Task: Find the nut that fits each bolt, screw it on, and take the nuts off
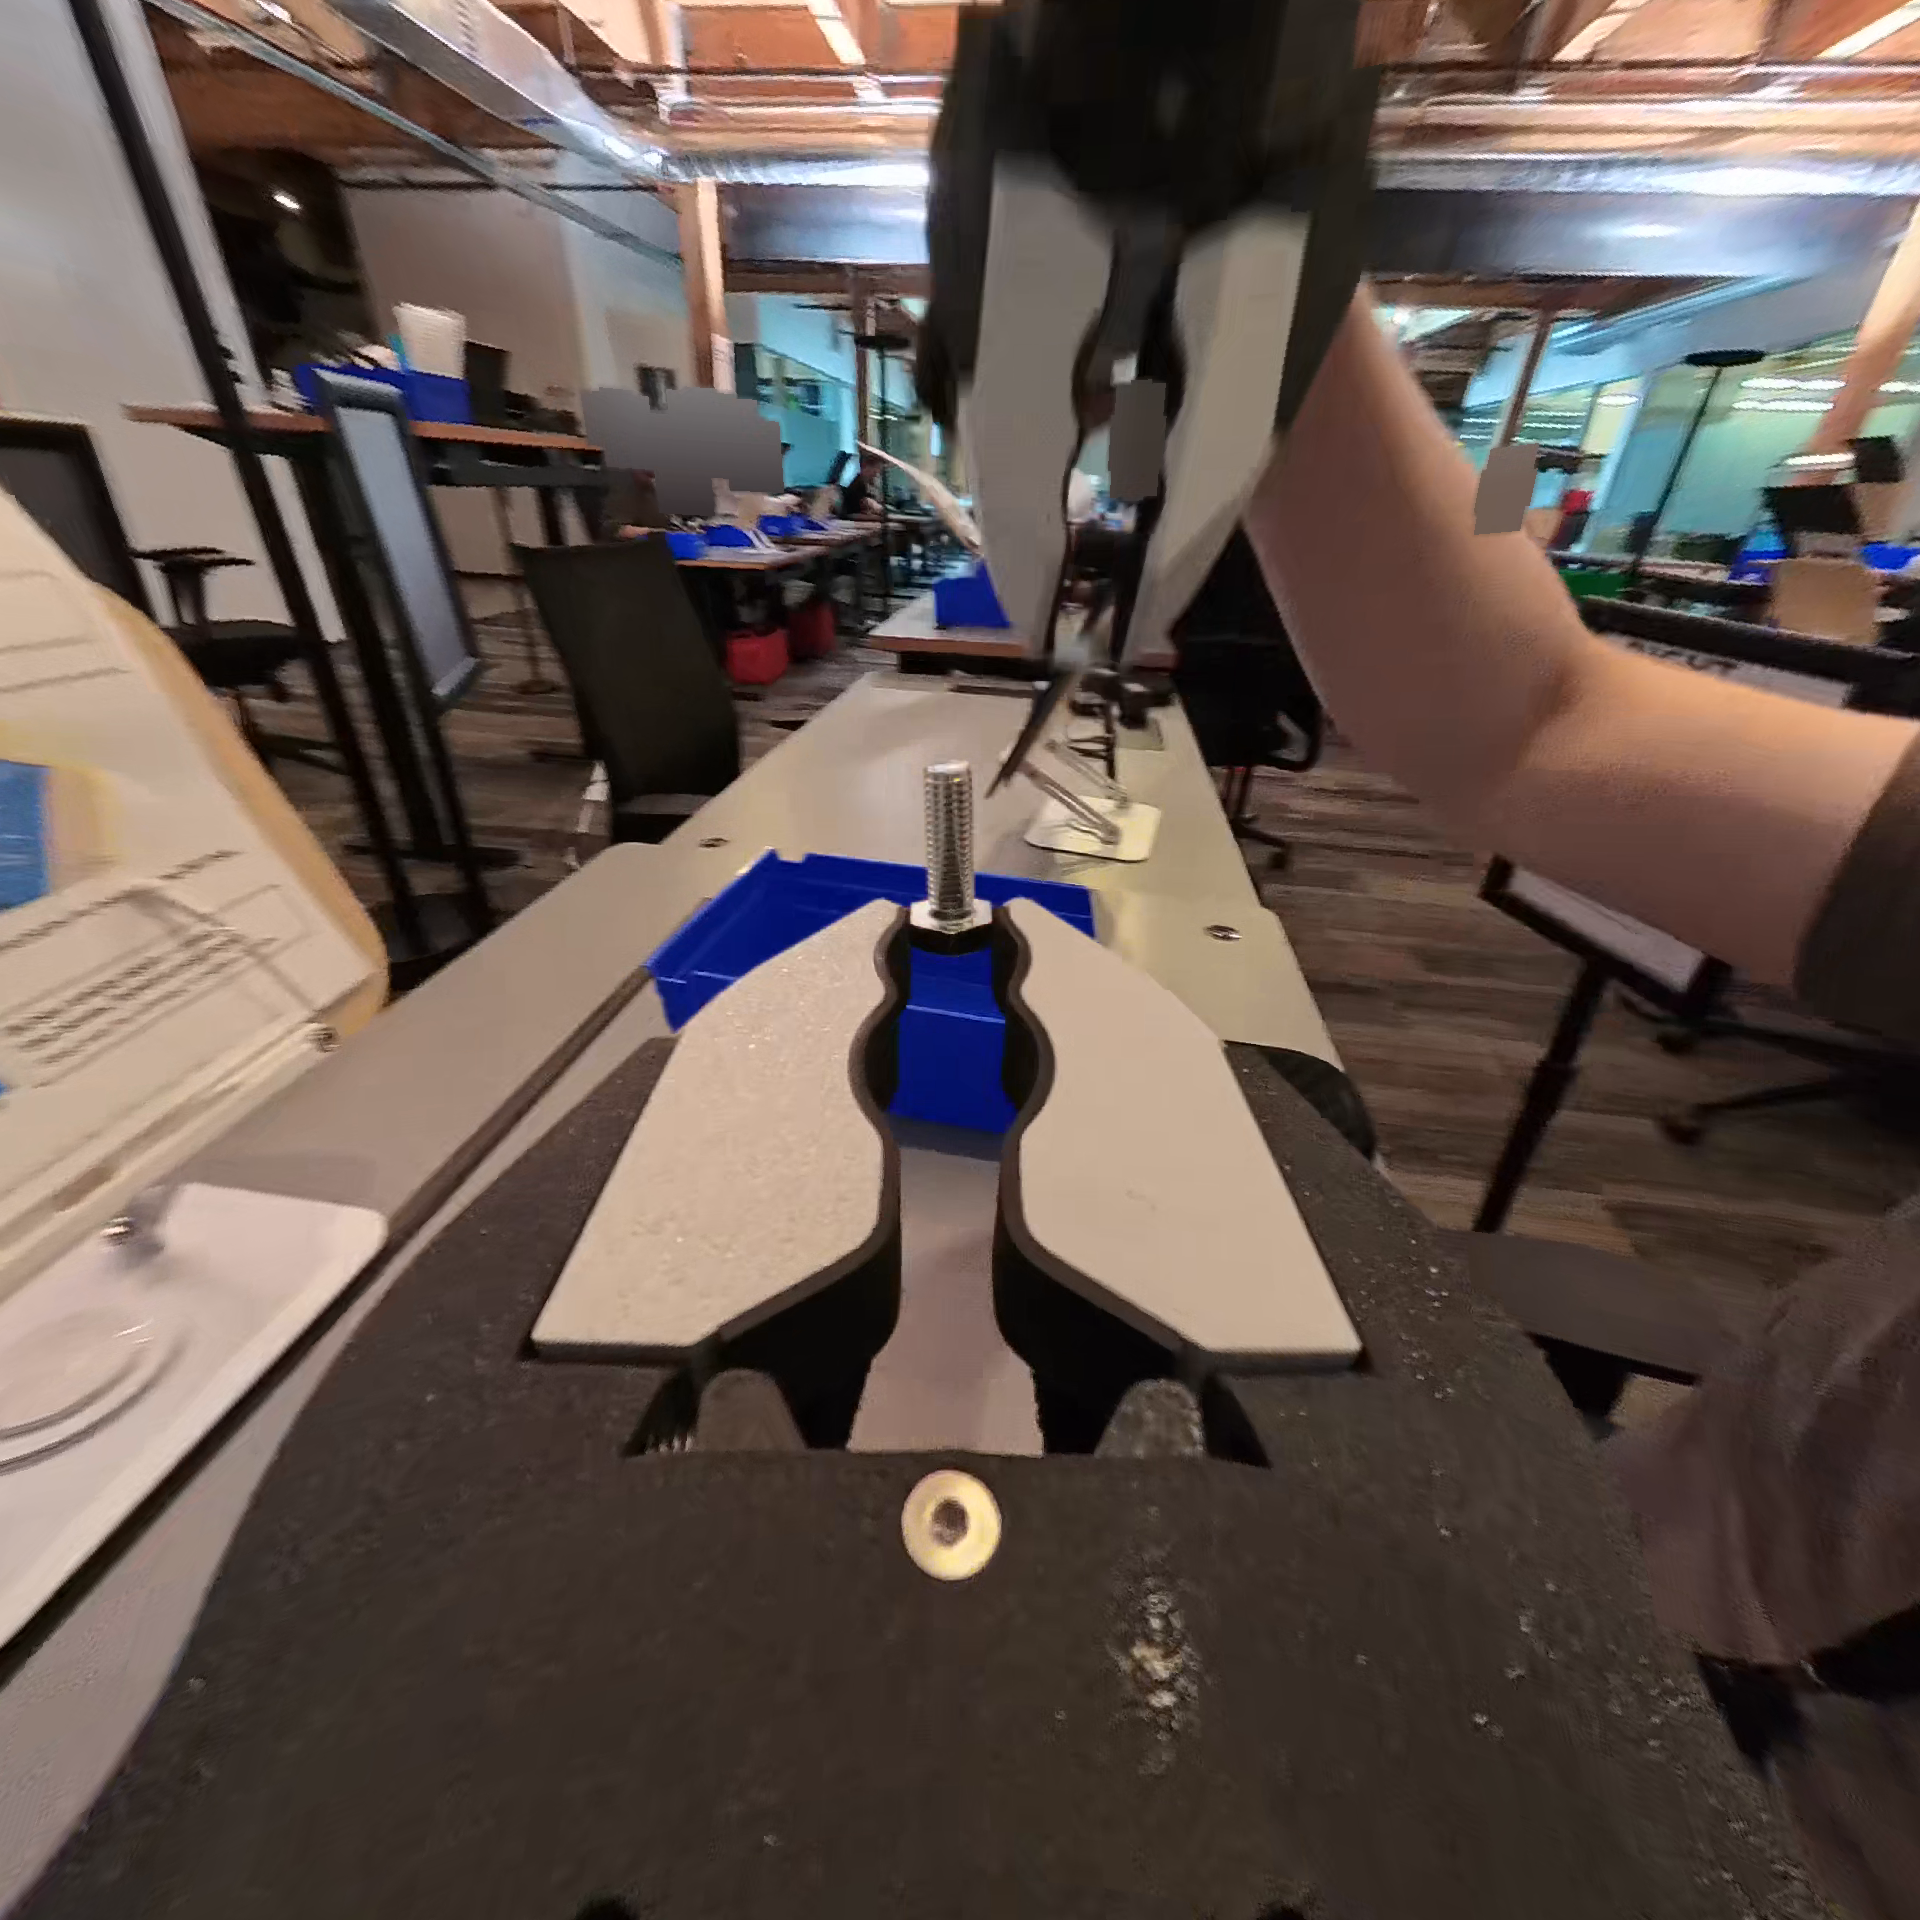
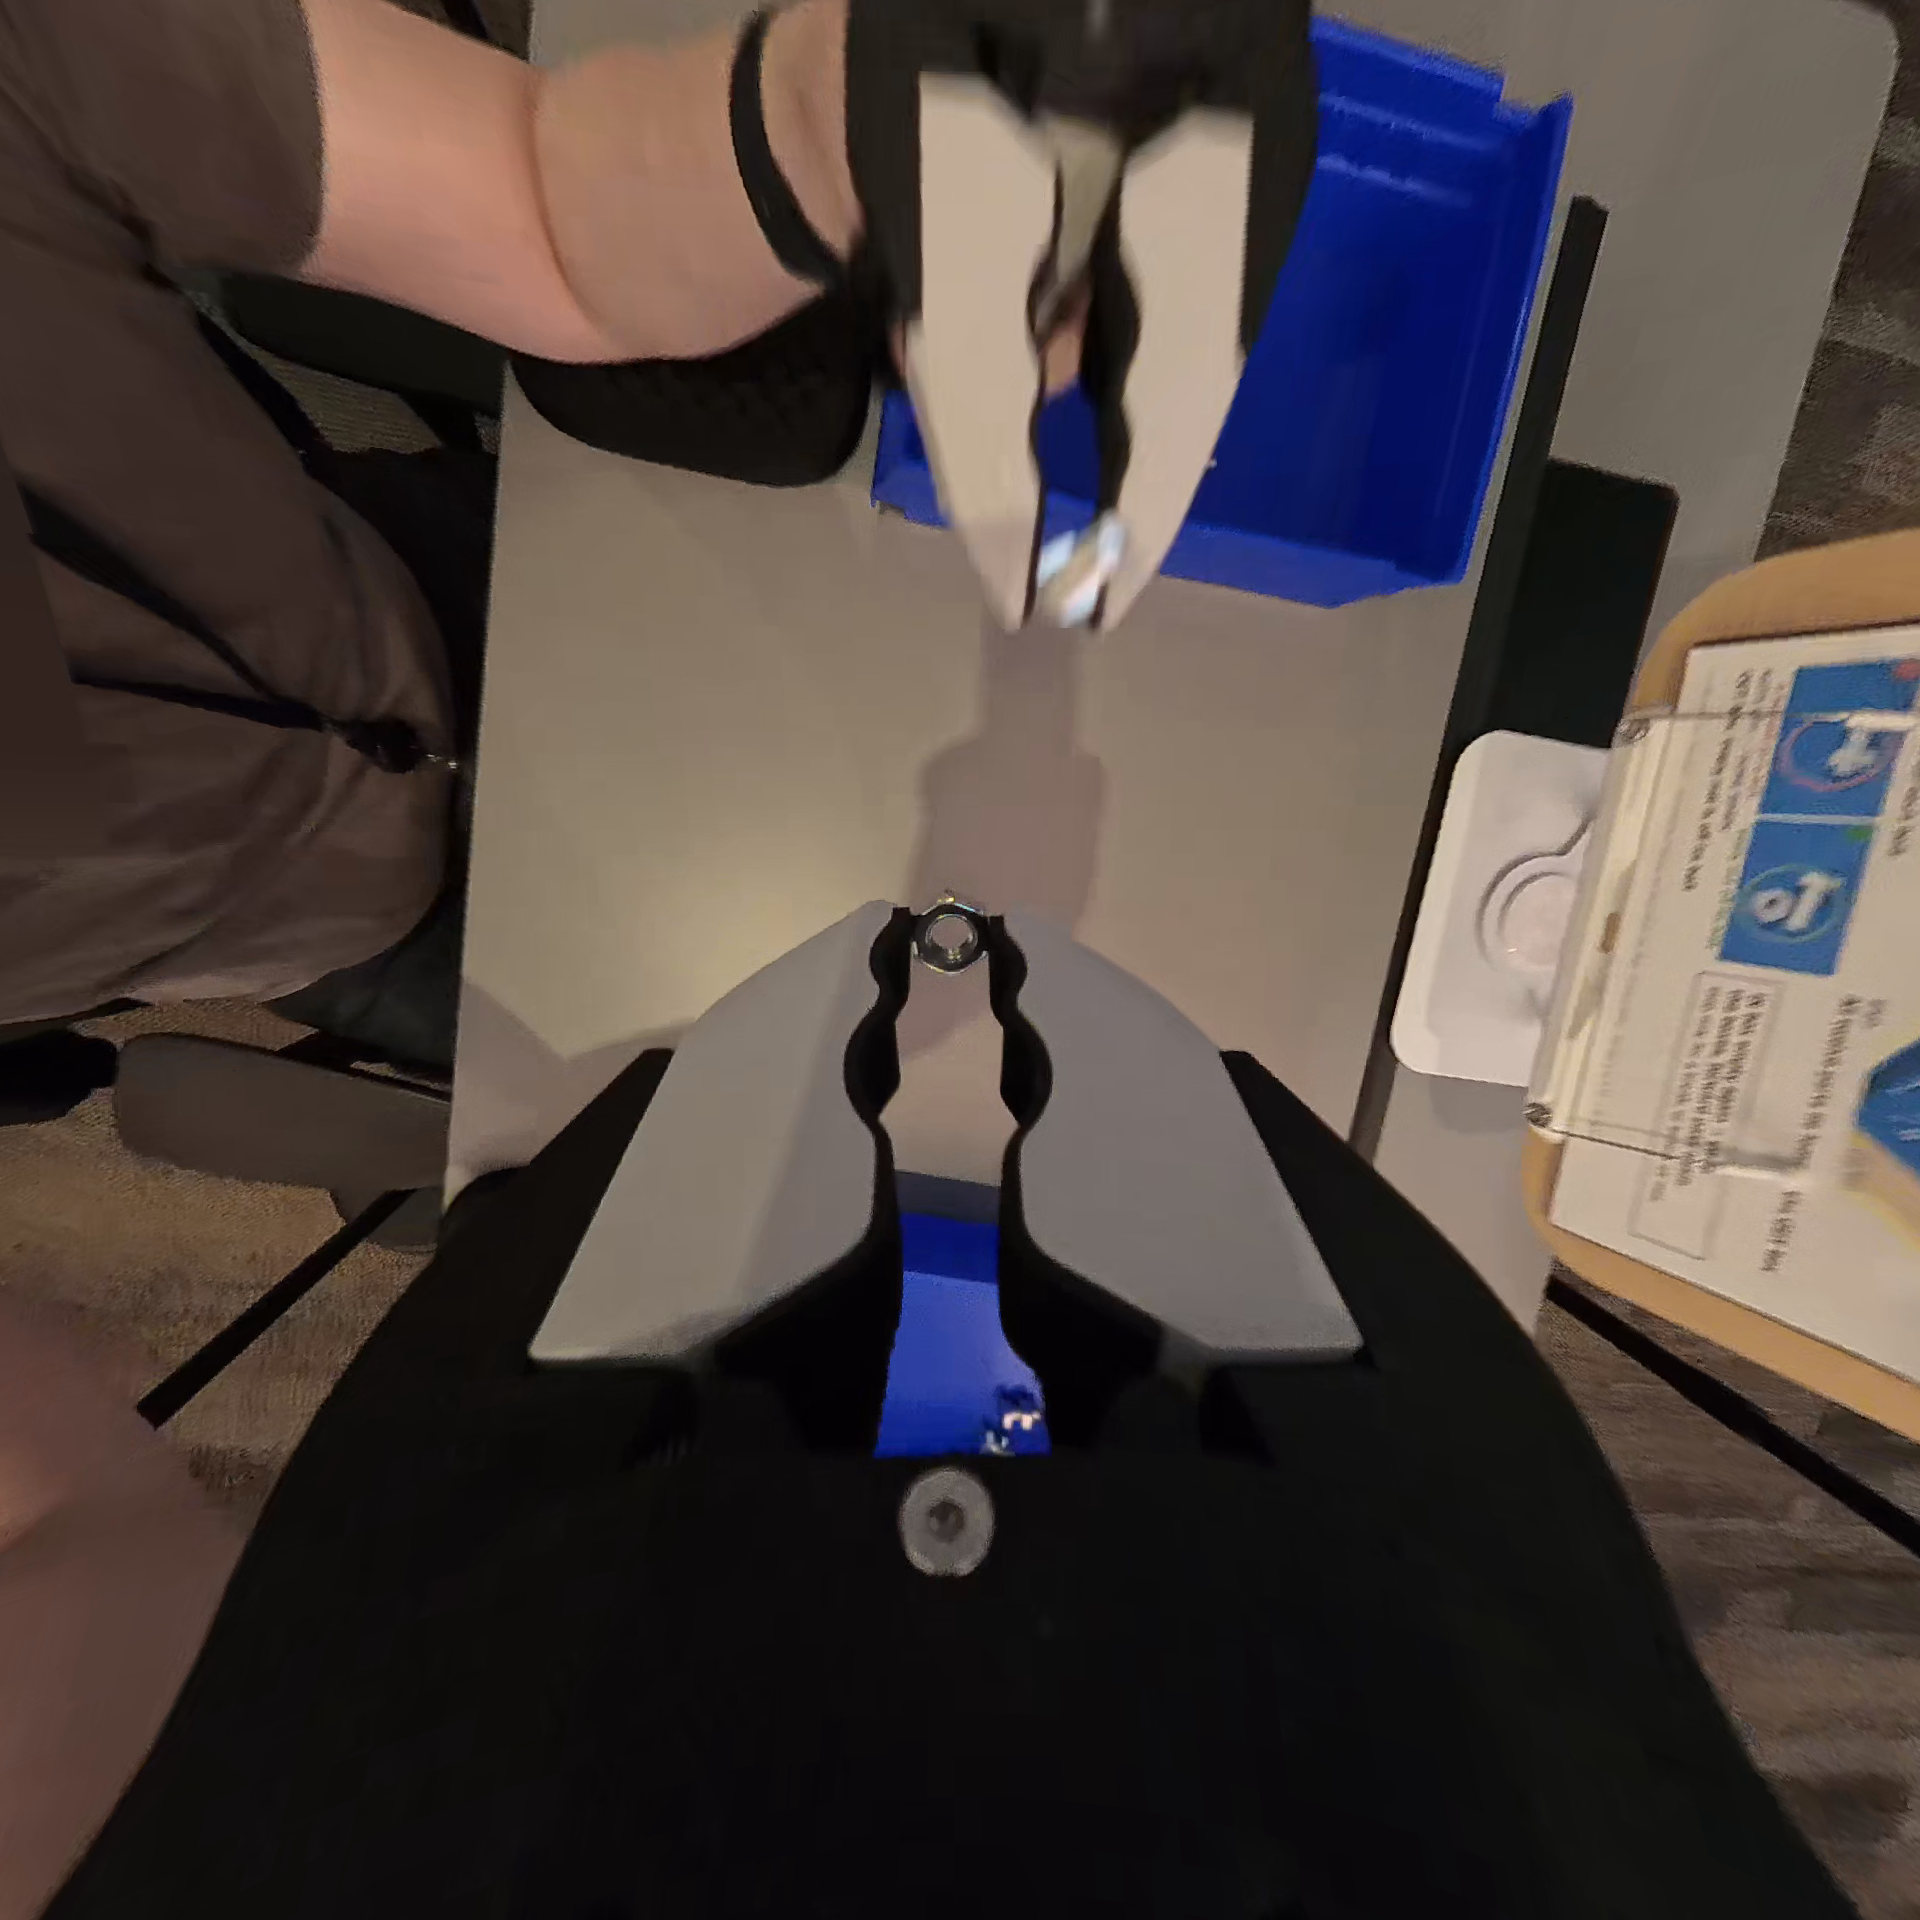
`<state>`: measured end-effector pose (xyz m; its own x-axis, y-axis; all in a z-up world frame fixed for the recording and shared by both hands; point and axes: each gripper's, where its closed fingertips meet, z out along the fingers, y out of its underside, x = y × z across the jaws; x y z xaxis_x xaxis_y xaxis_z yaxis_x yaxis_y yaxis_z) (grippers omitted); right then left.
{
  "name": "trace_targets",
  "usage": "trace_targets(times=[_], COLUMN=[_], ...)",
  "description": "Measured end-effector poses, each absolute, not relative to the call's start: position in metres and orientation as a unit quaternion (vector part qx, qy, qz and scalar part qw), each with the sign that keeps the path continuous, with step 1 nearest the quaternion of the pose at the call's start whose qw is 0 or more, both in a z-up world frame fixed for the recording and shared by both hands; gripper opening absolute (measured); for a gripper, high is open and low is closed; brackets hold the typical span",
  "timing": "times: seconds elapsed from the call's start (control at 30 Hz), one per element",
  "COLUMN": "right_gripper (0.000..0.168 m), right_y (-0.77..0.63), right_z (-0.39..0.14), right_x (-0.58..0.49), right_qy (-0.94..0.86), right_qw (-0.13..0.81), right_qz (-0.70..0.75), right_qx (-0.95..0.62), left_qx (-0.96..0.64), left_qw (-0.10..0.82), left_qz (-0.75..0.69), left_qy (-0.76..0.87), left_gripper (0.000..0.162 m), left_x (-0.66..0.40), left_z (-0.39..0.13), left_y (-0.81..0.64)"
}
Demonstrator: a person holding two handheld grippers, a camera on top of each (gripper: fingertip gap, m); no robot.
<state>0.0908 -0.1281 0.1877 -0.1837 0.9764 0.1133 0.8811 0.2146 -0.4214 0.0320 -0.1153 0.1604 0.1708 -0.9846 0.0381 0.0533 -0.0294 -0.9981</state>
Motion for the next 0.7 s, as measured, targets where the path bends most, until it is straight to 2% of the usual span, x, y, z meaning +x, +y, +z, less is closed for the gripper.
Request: trace_targets(times=[0.13,0.33,0.7], right_gripper=[0.016,0.016,0.016], right_y=[-0.144,-0.148,-0.155], right_z=[0.217,0.192,0.173], right_x=[0.064,0.067,0.075], right_qy=[-0.775,-0.786,-0.804], right_qw=[0.158,0.108,0.093], right_qz=[0.119,0.08,0.062], right_qx=[-0.6,-0.603,-0.584], left_qx=[-0.525,-0.518,-0.503], left_qw=[0.523,0.509,0.493], left_qz=[-0.502,-0.491,-0.517], left_qy=[0.445,0.481,0.486], left_gripper=[0.014,0.014,0.014], left_x=[0.057,0.083,0.086], left_z=[0.154,0.144,0.145], left_y=[-0.127,-0.144,-0.152])
